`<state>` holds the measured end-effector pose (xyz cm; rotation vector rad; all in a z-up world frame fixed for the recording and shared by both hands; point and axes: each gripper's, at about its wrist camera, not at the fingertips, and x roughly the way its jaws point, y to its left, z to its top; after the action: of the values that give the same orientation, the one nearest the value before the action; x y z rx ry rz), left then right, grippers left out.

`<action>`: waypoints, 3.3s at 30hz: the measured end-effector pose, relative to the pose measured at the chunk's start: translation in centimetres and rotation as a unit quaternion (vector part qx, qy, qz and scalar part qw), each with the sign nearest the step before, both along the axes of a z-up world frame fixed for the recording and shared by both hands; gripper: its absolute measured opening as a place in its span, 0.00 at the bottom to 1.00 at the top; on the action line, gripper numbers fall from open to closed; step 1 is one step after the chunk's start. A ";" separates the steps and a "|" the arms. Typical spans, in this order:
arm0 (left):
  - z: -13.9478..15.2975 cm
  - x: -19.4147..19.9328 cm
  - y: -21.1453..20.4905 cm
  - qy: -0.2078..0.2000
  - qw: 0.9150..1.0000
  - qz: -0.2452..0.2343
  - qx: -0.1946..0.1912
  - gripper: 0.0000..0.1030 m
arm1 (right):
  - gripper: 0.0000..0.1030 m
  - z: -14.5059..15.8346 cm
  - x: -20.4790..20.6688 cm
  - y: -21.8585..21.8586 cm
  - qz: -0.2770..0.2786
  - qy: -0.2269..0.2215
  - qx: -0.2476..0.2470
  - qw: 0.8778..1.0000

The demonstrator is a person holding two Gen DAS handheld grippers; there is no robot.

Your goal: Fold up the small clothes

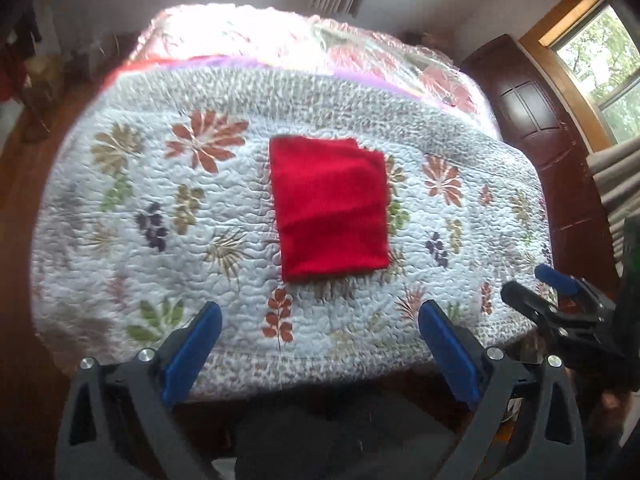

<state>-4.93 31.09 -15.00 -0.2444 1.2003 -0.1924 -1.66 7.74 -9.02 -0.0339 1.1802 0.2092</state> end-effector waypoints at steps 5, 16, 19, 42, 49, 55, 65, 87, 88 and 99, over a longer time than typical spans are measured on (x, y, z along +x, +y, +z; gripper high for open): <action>4.5 -3.8 -1.4 -0.005 0.999 0.028 -0.019 0.96 | 0.97 5.3 -2.5 -0.8 0.005 -0.051 -0.029 0.998; 6.9 -7.4 -6.6 -0.042 0.999 0.008 -0.012 0.96 | 0.97 8.2 -5.3 -3.8 0.009 -0.105 -0.042 0.994; 6.6 -7.8 -7.0 -0.041 0.999 0.006 -0.012 0.96 | 0.97 8.4 -5.9 -3.9 0.016 -0.110 -0.044 0.993; 6.0 -7.5 -5.2 -0.041 0.999 0.009 -0.011 0.96 | 0.97 8.4 -6.3 -1.4 0.019 -0.108 -0.048 0.993; 5.8 -7.1 -5.0 -0.041 0.999 0.004 -0.011 0.96 | 0.97 8.5 -6.1 -1.2 0.015 -0.117 -0.039 0.992; 5.7 -6.8 -5.0 -0.040 0.999 0.002 -0.013 0.96 | 0.97 8.5 -5.9 -1.2 0.010 -0.115 -0.033 0.993; 5.4 -6.4 -4.6 -0.043 0.999 0.005 -0.012 0.96 | 0.97 8.9 -5.6 -0.8 0.011 -0.127 -0.035 0.991; 5.6 -5.0 -4.7 -0.040 0.999 0.009 0.003 0.96 | 0.97 9.0 -3.9 -0.9 0.014 -0.136 -0.035 0.990; 5.7 -5.0 -4.7 -0.040 0.999 0.009 0.003 0.96 | 0.97 9.0 -3.8 -0.9 0.013 -0.137 -0.035 0.990; 6.0 -4.5 -5.0 -0.039 0.999 0.010 0.004 0.96 | 0.97 9.4 -3.4 -1.1 0.015 -0.137 -0.031 0.990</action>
<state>-9.40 26.07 -8.99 -0.2405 1.1197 -0.1780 -5.04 6.65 0.41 -0.1313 0.9128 0.1878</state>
